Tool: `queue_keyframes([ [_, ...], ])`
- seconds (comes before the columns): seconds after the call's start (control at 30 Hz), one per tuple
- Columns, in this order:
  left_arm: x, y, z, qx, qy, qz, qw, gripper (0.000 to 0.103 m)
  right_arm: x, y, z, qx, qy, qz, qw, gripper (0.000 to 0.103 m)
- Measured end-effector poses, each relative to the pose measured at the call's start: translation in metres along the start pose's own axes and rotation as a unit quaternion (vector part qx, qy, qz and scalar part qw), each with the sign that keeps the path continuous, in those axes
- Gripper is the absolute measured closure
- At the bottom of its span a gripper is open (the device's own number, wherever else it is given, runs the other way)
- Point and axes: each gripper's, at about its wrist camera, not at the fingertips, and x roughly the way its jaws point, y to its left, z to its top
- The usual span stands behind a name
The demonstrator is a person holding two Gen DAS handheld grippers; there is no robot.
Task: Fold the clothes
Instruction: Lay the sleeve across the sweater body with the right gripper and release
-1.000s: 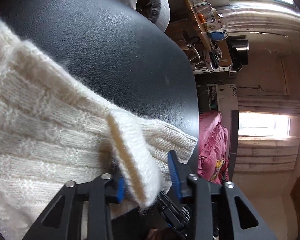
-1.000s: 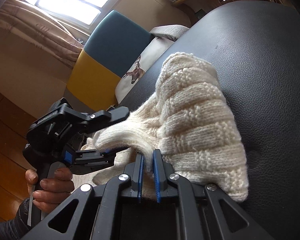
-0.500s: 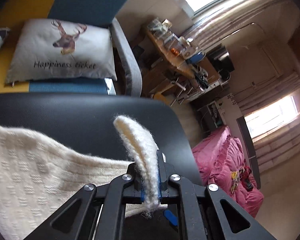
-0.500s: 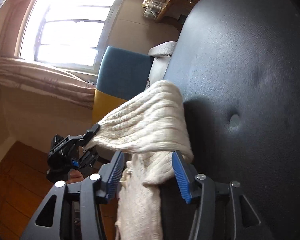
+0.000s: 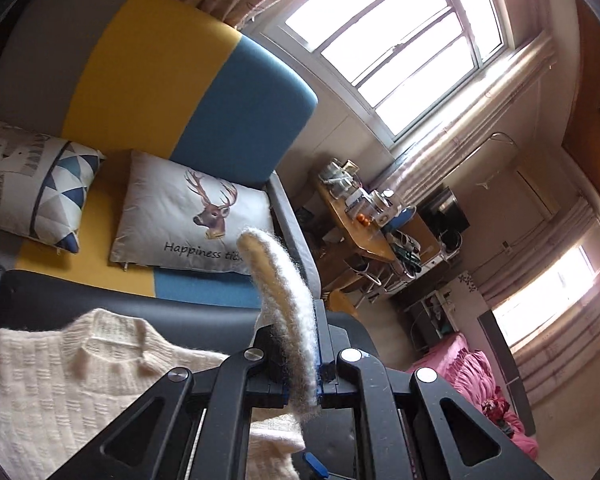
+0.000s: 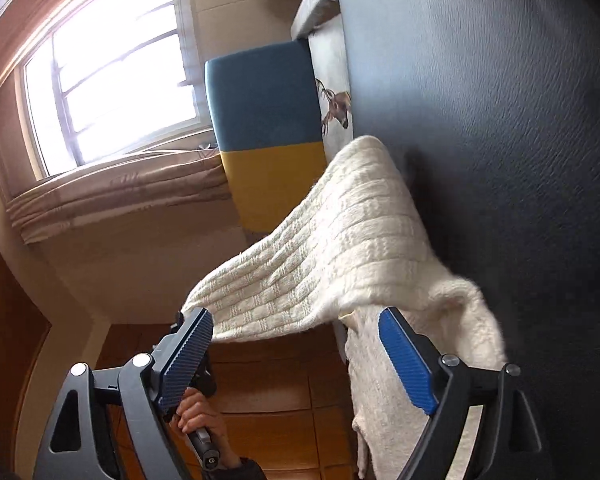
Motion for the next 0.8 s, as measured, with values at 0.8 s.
queue_keyframes([
  [0.8, -0.064, 0.25, -0.12, -0.102, 0.082, 0.169, 0.9769, 0.095, 0.051, 0.006, -0.022, -0.123, 0.04, -0.156, 0.979, 0.016],
])
